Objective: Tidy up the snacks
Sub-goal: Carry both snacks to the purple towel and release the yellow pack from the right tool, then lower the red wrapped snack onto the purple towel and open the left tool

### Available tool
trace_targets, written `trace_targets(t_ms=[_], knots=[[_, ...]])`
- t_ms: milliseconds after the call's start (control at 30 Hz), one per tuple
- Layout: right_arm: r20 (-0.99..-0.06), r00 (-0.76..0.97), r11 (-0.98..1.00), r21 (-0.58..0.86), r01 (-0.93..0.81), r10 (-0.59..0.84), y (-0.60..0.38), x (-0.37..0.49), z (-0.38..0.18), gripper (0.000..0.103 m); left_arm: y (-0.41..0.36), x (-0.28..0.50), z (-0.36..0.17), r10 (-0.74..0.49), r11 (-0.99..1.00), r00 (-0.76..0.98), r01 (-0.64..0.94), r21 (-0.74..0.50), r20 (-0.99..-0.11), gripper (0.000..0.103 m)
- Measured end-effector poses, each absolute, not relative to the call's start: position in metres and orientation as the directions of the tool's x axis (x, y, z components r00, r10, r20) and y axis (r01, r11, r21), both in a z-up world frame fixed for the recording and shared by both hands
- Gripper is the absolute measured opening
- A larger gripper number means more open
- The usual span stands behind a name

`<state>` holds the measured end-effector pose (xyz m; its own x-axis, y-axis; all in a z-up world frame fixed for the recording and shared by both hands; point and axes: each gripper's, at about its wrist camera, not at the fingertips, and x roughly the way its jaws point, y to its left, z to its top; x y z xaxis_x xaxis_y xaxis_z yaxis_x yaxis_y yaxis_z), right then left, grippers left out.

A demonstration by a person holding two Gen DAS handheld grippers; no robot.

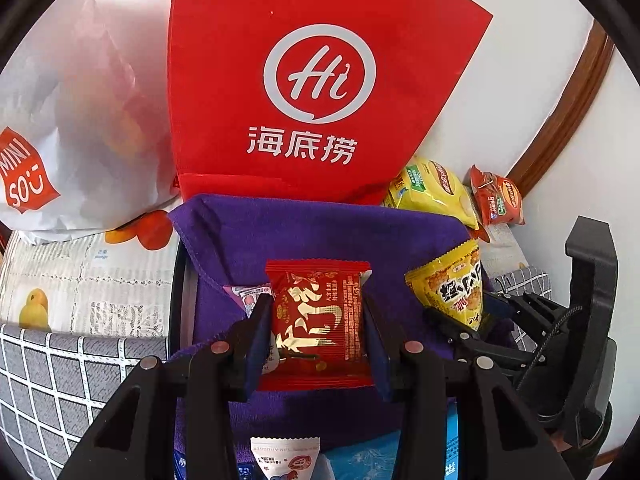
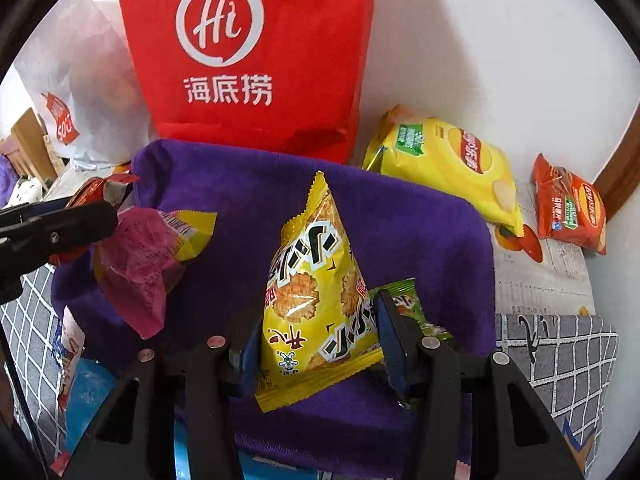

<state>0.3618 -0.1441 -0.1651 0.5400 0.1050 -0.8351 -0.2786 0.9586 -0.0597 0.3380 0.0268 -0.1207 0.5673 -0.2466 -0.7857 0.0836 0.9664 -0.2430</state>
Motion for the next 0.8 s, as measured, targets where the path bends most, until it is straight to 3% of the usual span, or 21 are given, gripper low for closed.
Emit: trace_targets(t_ms=[200,300,800], knots=[[-0.844,0.525,0.951,-0.066,-0.302,0.108,-0.139,0.359,-0.166,0.054,0.029,0.339,-0.123,-0.258,0.963,0.555,0.076,-0.26,-0.791,0.041],[-0.845,0.52,0.95,-0.05,-0.308,0.124,-0.139,0.358,-0.164,0.064,0.027,0.34,-0.125,-0.272,0.959,0.55,0.086,-0.27,-0.789,0.041],[-0.772,0.619,0.974,0.003,-0.227,0.146,-0.169,0.35,-0.12,0.064,-0.006,0.332,-0.127,-0.332,0.943,0.521,0.209,-0.26,-0.786,0.042]])
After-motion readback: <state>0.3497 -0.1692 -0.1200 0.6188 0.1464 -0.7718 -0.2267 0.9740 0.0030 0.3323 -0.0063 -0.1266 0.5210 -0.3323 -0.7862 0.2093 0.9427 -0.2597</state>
